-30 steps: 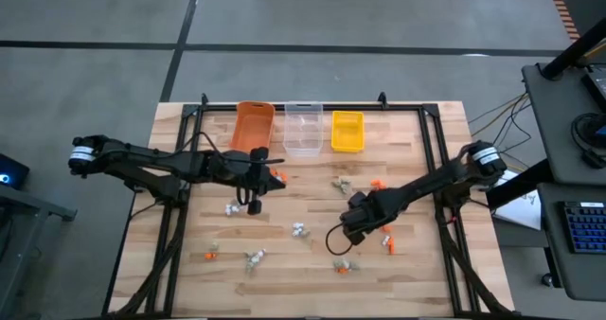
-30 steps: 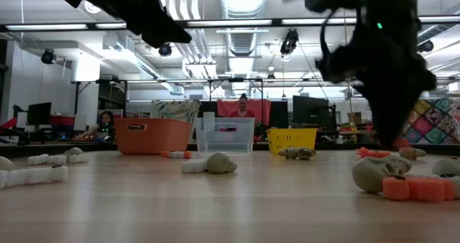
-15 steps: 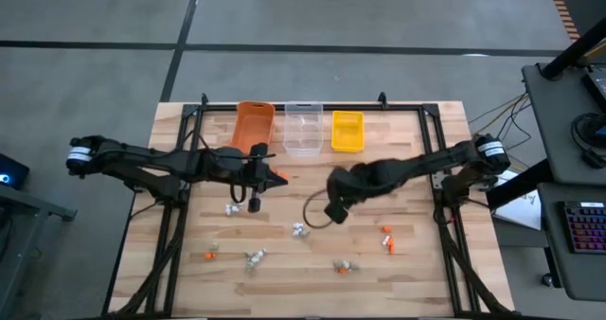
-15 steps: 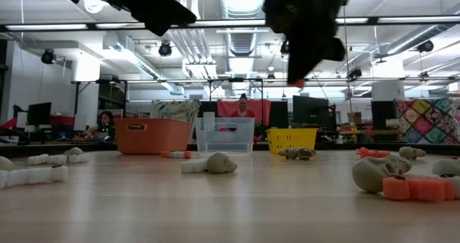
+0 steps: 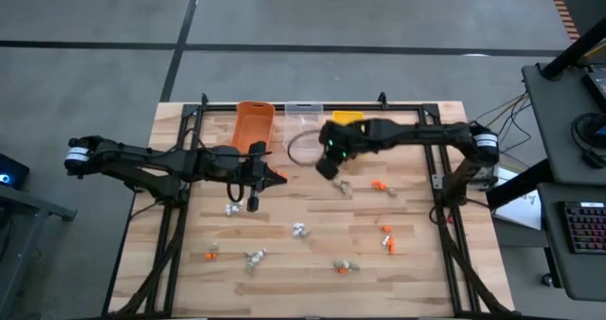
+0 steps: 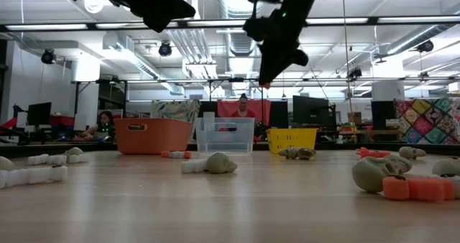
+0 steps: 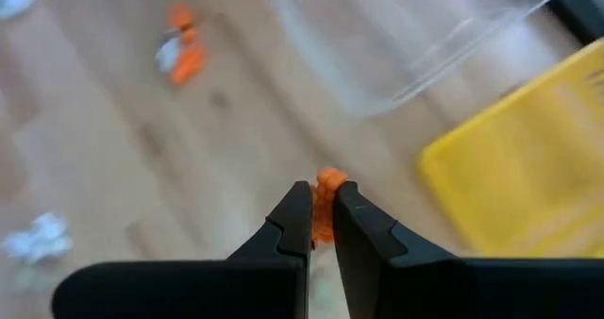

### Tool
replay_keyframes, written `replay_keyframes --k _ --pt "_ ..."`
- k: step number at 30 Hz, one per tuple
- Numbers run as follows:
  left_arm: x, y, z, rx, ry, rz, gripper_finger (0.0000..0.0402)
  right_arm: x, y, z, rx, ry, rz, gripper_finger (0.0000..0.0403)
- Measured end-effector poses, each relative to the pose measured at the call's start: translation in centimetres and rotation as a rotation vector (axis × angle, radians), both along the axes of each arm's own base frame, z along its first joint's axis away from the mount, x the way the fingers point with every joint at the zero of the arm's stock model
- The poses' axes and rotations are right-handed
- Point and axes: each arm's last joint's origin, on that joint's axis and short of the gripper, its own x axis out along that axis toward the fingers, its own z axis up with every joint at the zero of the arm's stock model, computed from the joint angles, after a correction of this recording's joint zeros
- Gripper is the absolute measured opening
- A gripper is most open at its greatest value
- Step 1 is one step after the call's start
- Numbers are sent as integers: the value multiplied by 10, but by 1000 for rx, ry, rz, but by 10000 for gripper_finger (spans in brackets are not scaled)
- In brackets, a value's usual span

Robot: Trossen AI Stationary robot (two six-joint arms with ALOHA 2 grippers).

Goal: Sort Halloween decoration
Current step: Put the orange skeleton toy into the yellow bin

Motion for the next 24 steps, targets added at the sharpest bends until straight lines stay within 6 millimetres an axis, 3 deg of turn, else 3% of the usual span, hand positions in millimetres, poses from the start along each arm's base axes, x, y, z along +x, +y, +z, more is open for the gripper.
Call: replay_keyframes --k 11,24 --pt "1 0 2 -1 -24 0 0 9 -79 -7 -64 93 -9 22" --pt "2 0 4 0 -47 -1 0 -15 -130 -27 -5 240 -104 22"
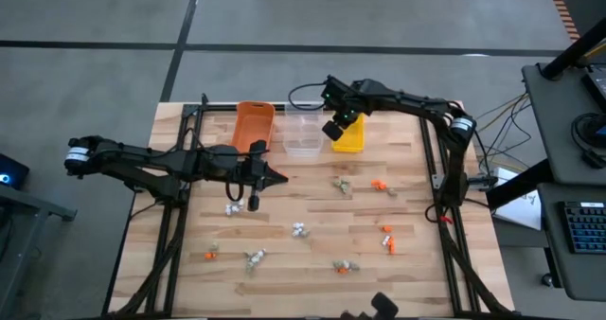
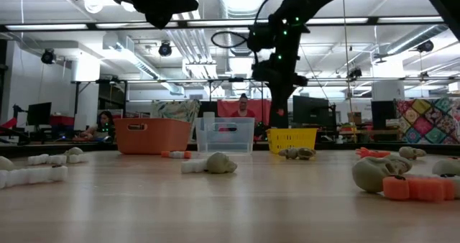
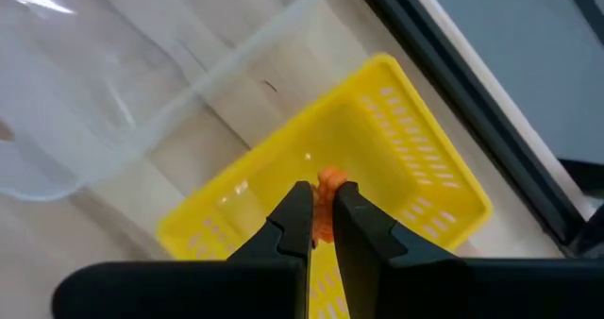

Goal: Sort Halloween decoration
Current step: Put the orange skeleton toy into the yellow bin

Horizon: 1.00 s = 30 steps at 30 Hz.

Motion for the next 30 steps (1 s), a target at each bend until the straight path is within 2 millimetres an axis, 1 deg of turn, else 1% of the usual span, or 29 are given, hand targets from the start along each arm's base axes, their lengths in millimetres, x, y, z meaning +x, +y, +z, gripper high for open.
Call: replay_keyframes --k 6,16,19,30 --pt "0 0 0 6 -3 12 0 -1 -13 -18 27 44 -24 22" --pt "0 1 -1 12 5 23 0 4 -23 -53 71 131 5 22" --pt "0 1 -2 12 17 24 0 2 -26 -57 76 141 0 22" --pt "-1 1 -2 9 20 24 0 -6 -38 -59 81 134 -56 22"
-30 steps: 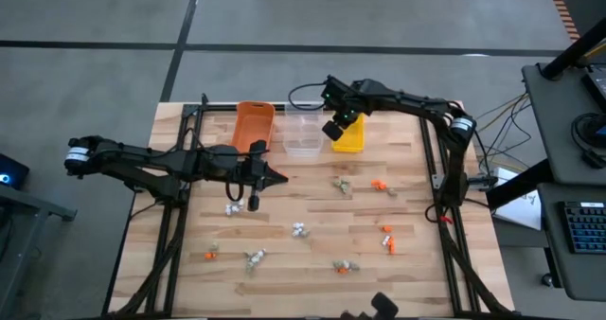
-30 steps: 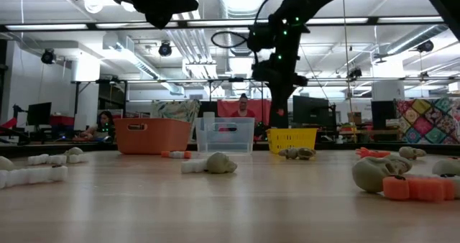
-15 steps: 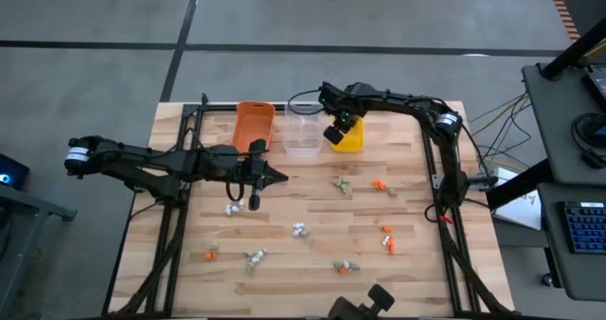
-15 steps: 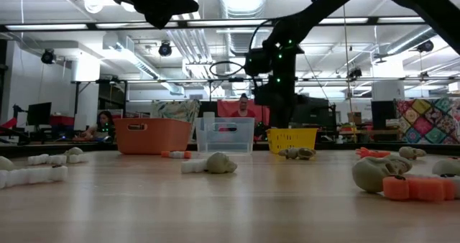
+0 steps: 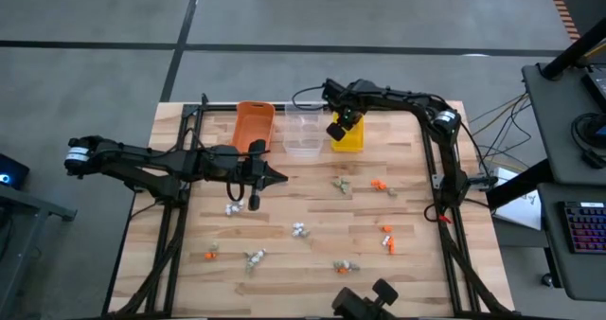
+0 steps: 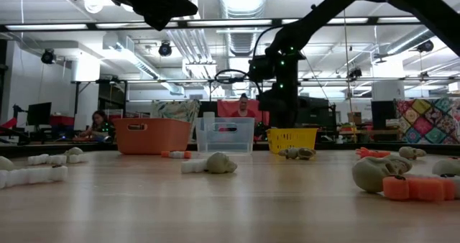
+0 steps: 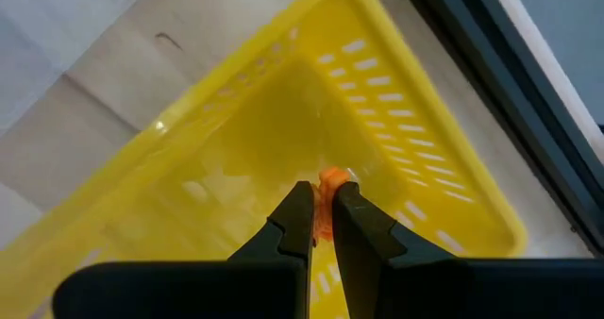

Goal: Sort Halloween decoration
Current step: Put the orange skeleton toy into the yellow bin

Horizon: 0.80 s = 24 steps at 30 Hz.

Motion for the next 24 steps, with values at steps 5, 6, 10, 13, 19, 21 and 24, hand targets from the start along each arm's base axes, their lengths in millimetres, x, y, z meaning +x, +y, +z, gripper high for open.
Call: replay_keyframes --k 5,6,10,13,19,21,24 --pt "0 0 0 0 0 0 0 0 0 -5 9 11 0 22" --pt "0 0 0 0 0 0 0 0 0 -6 10 13 0 22" --pt "0 0 0 0 0 0 0 1 -1 -10 11 15 0 23" --pt "0 0 0 0 0 0 0 3 -2 -10 0 -1 0 33" --pt "0 0 0 0 0 0 0 3 -2 -10 -4 -6 -1 69" --pt "0 0 0 0 0 0 0 3 -2 -10 -4 -5 0 81" --pt "0 0 0 0 0 0 0 3 -2 -9 -4 -6 -1 98"
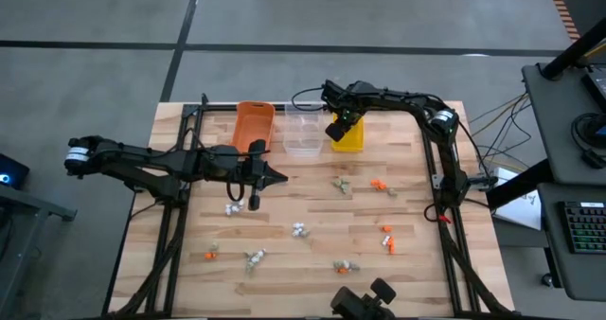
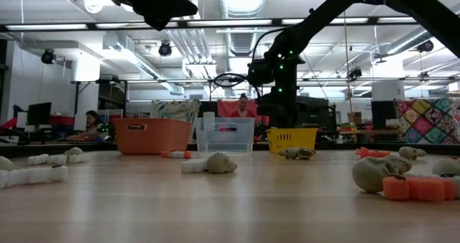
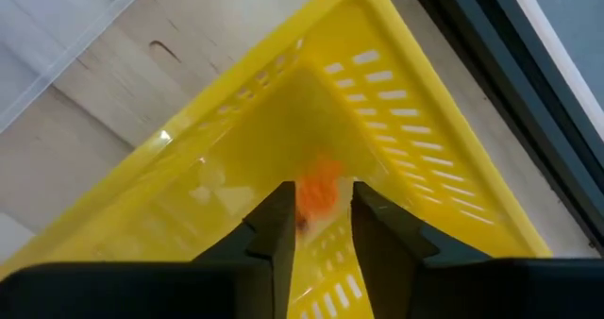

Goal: Sort Halloween decoration
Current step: Put the orange skeleton toy into the yellow bin, then put the gray skull toy into the transparent bin

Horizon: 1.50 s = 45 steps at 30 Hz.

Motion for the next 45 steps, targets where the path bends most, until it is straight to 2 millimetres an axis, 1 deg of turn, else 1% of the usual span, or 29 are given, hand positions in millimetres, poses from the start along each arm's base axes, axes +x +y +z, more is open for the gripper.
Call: replay_keyframes --k 6,9,12,15,18,22,26,29,32,35,38,41,45 --pt "0 0 0 0 0 0 0 0 0 1 0 0 0 117" --pt "0 0 0 -3 0 1 0 -2 2 5 0 0 0 120" --pt "0 0 0 -21 0 7 0 -5 5 20 -14 -20 2 120" --pt "0 0 0 -36 0 11 0 -8 13 41 -40 -64 -10 121" --pt "0 0 0 -55 0 17 0 -9 26 65 -76 -120 7 121" --pt "0 0 0 -93 1 30 0 -8 51 97 -119 -194 64 121" --pt "0 0 -1 -134 12 43 0 -8 84 122 -147 -259 142 121" --pt "0 0 -2 -168 19 55 0 -8 110 133 -161 -290 206 121" --pt "1 0 -5 -198 33 66 0 -10 138 140 -169 -336 274 121" --pt "2 0 -8 -223 58 76 0 -14 164 141 -168 -384 323 121" --pt "3 0 -12 -248 91 90 0 -19 188 136 -163 -437 367 121" --pt "3 0 -16 -274 114 104 0 -26 209 128 -162 -509 400 121" --pt "4 0 -19 -303 138 119 0 -35 233 111 -154 -571 467 121"
